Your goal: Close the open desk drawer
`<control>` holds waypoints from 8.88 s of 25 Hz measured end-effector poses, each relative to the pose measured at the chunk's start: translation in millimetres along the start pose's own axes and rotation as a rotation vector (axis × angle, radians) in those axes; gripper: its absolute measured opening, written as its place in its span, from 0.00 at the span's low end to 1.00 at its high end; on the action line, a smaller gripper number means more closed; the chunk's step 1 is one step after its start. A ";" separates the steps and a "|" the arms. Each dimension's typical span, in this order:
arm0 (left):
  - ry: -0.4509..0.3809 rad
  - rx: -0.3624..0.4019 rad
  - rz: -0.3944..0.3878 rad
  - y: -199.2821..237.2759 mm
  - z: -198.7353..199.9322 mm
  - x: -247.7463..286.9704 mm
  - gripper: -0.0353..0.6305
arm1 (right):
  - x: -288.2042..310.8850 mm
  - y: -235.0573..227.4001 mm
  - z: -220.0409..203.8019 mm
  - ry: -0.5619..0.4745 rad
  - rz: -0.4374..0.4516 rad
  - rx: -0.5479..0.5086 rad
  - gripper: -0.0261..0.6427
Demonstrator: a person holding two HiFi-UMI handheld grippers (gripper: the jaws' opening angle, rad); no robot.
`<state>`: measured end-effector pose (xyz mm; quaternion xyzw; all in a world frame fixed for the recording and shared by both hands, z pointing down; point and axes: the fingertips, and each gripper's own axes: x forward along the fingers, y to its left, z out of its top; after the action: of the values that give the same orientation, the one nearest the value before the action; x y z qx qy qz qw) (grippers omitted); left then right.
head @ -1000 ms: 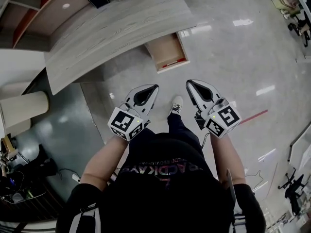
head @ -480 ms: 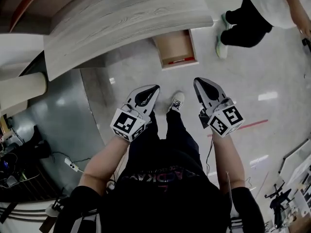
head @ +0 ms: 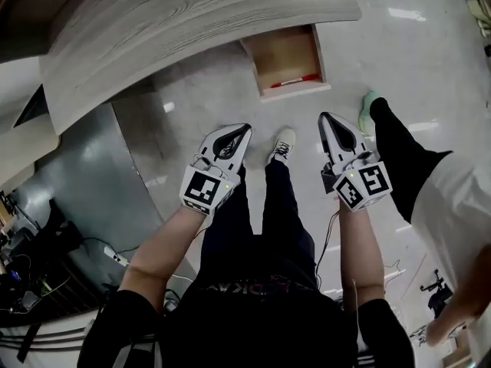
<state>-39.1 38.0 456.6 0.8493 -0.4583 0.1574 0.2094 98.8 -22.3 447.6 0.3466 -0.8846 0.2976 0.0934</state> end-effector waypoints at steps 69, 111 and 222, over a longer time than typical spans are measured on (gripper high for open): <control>0.016 -0.013 0.146 56.2 -55.8 90.3 0.25 | 86.0 -110.1 -73.8 0.277 -0.011 -0.398 0.25; -0.069 -0.120 0.355 174.7 22.1 147.8 0.24 | 205.4 -145.7 21.8 0.150 -0.141 -0.260 0.25; 0.002 -0.200 -0.511 -78.3 139.1 -98.9 0.07 | -59.2 218.4 81.7 -0.024 0.250 0.019 0.06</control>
<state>-15.0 77.4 274.6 0.9123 -0.2423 0.0545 0.3255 0.0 89.6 259.0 0.2379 -0.9191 0.3114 0.0417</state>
